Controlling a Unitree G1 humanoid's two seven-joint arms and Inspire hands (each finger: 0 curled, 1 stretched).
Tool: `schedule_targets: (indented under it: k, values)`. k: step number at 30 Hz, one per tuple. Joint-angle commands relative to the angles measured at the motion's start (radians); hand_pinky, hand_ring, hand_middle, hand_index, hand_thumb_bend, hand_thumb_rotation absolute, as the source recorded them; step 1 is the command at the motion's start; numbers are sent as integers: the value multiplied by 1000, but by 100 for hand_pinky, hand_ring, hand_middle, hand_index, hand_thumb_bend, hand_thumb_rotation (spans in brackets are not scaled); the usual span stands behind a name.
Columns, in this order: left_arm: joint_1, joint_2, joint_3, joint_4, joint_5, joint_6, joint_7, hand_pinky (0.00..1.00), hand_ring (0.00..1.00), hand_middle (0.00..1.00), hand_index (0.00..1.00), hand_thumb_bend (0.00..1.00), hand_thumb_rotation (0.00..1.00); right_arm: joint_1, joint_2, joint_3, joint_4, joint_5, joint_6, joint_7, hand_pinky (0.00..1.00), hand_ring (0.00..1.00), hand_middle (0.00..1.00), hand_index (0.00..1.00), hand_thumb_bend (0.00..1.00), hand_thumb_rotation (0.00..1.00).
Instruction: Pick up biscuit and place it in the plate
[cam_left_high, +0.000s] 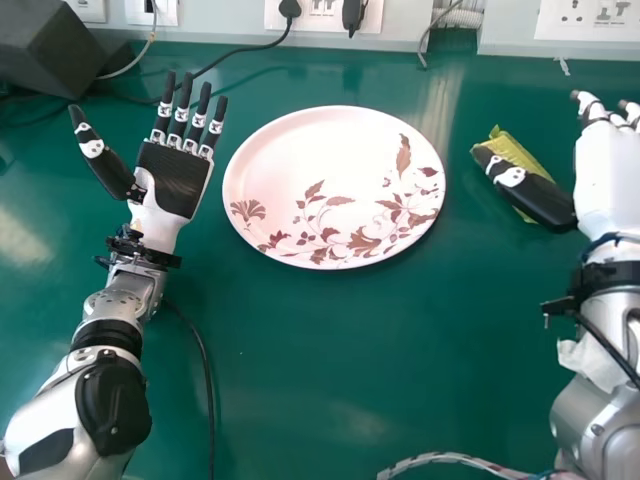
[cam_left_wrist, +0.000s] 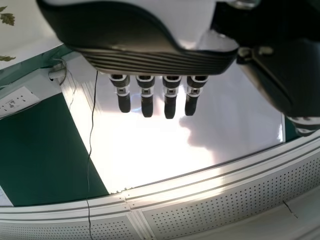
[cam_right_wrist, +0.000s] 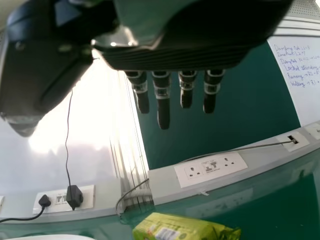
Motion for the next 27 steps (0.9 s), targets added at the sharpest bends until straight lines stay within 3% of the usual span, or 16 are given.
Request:
schedule_targets:
  k: [1, 12, 27]
  values:
    - [59, -30, 1, 30, 3, 6, -18, 100, 100, 100, 100, 100, 66, -13, -16, 3, 17, 13, 9, 4, 94, 92, 88, 100, 100, 62]
    - [67, -36, 0, 16, 1, 5, -18, 100, 100, 100, 100, 100, 63, -70, -94, 16, 103, 72, 43, 59, 93, 90, 86, 100, 96, 57]
    - [70, -31, 9, 11, -5, 17, 2, 100, 98, 100, 100, 100, 63, -108, -168, 51, 220, 118, 100, 54, 90, 87, 82, 97, 100, 52]
